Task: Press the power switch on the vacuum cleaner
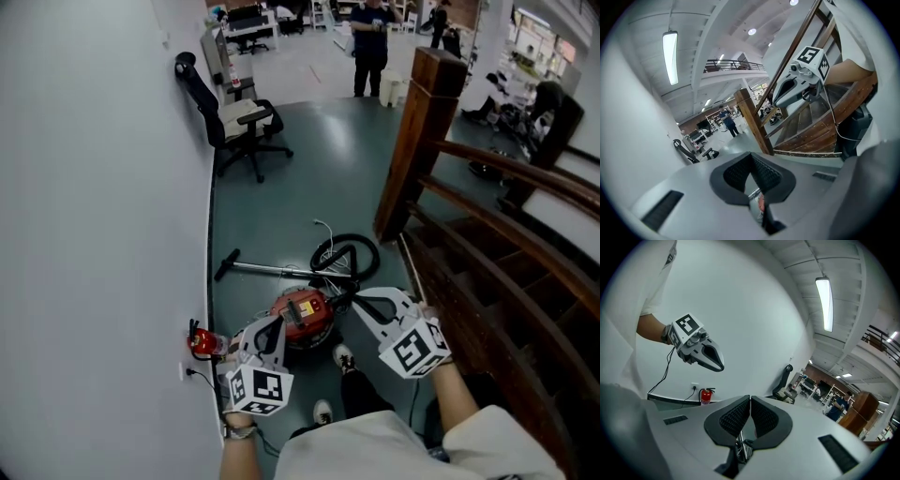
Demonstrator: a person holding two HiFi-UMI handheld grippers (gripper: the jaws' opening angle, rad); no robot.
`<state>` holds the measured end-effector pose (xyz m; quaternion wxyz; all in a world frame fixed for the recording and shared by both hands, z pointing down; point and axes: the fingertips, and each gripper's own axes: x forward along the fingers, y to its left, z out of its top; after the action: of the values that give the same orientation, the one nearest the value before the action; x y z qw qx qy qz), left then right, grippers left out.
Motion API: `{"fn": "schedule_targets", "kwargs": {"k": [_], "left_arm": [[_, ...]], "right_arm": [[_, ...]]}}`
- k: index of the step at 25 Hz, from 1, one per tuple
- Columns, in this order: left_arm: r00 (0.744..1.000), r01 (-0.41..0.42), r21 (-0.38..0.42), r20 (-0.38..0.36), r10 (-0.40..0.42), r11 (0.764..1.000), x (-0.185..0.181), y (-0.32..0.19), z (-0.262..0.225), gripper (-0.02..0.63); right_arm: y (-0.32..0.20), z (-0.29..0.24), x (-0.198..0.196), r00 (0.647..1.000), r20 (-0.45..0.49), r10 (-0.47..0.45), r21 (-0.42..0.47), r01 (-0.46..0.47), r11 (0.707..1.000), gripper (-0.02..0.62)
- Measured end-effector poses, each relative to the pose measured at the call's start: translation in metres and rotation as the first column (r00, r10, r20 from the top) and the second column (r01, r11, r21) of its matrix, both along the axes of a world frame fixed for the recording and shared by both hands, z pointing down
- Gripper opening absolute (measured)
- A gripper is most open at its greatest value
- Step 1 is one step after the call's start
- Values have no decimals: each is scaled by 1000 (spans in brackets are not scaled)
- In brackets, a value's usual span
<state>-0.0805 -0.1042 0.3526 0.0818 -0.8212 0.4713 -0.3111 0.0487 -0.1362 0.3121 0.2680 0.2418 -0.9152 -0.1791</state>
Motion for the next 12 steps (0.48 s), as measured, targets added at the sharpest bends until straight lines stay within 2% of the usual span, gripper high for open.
{"fn": "schedule_targets", "kwargs": {"k": [6,12], "left_arm": [[998,67,-48,11,-66,997,-6,-31,28,0],[994,110,-73,20,-109,991,-11,-60,53,0]], "right_arm": [[-36,22,-15,998,19,-67,-29,67,997,31],[-72,57,-27,994,-2,-108,-43,107,993,31]]}}
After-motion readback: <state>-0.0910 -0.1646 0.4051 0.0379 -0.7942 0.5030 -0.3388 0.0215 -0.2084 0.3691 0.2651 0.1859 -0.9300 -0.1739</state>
